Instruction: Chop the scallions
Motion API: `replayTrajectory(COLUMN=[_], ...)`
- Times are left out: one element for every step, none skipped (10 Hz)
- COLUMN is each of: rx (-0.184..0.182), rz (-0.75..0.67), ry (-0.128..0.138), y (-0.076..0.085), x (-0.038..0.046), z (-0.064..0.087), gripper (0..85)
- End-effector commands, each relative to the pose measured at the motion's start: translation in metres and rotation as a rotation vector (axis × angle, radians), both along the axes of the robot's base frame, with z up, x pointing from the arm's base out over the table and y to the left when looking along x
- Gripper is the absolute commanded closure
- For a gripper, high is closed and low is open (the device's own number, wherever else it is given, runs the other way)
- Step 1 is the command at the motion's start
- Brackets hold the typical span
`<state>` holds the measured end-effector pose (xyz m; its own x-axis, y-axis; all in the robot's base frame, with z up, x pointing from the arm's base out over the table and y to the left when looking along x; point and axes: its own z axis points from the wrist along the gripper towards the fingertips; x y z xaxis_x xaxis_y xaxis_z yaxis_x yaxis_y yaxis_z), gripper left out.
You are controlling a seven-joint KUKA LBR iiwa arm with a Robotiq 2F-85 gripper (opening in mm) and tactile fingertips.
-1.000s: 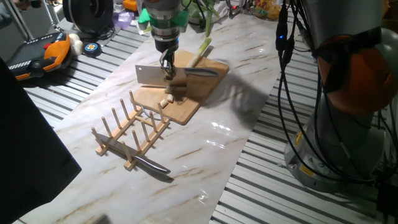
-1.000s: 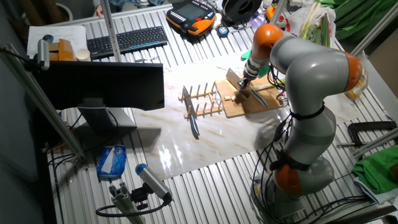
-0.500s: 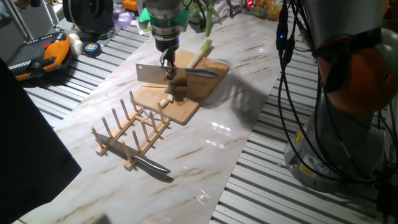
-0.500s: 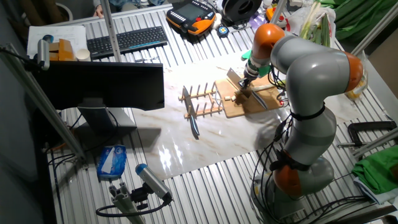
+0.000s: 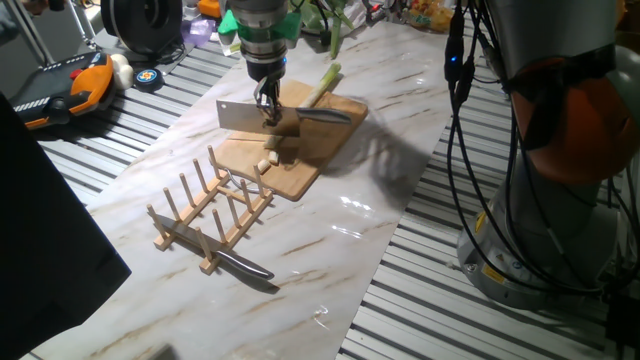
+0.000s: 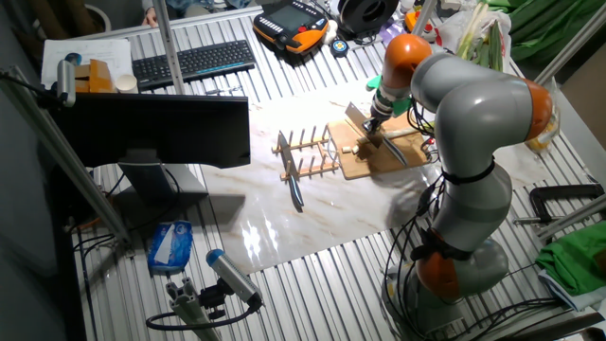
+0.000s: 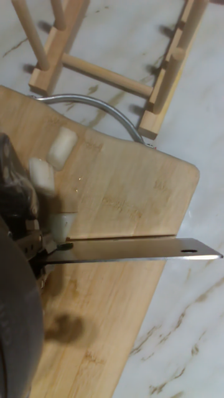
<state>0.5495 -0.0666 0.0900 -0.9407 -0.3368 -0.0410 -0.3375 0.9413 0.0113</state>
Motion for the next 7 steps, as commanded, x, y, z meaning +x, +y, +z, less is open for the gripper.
replayTrajectory(rx=[0.003,0.005,0.008,0.009,0.008,0.008,0.006], rz=[0.0,0.0,0.0,-0.002,-0.003,-0.005,-0.005], ry=[-0.001,-0.001,-0.002,-0.002,-0.002,0.002,0.007], y=[-0.0009,-0.0016,-0.0018,-0.002,-0.0021,-0.0022,-0.0046], x=[-0.0001,0.0002,0.0005,0.001,0.0006,0.0001,-0.0036], z=[-0.0032,-0.0065,-0.0108,-0.0117,-0.0105,-0.0098,-0.0084], gripper=[84.3,84.3,84.3,84.3,84.3,84.3,84.3])
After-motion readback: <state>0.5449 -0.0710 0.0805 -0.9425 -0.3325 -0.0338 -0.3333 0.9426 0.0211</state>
